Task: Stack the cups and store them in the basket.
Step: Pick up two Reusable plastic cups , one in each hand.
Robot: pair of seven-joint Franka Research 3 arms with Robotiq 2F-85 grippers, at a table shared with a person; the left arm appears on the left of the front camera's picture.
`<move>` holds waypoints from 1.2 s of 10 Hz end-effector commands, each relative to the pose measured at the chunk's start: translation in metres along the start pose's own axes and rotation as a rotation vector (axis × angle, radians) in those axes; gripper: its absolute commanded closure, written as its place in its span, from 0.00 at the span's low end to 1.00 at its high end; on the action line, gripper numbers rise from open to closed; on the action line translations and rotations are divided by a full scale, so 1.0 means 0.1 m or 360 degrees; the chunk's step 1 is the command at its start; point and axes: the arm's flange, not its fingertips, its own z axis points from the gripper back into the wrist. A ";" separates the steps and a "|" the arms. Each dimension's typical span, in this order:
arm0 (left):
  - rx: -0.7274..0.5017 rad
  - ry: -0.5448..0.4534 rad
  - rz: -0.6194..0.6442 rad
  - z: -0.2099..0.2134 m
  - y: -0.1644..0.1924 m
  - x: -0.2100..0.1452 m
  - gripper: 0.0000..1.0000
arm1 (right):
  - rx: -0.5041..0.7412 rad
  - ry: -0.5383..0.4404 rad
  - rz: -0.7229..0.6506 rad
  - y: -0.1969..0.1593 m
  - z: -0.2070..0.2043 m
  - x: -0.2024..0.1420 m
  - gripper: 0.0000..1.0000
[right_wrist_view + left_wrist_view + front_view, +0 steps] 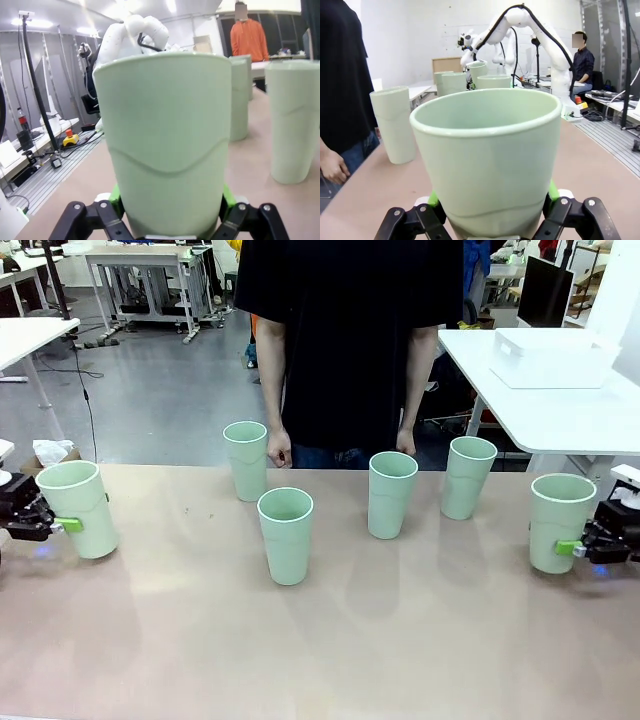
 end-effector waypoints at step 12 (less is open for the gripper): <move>0.0246 -0.0117 -0.0352 -1.35 -0.52 1.81 0.14 | -0.0352 -0.0242 0.0247 0.49 -1.58 1.21 0.17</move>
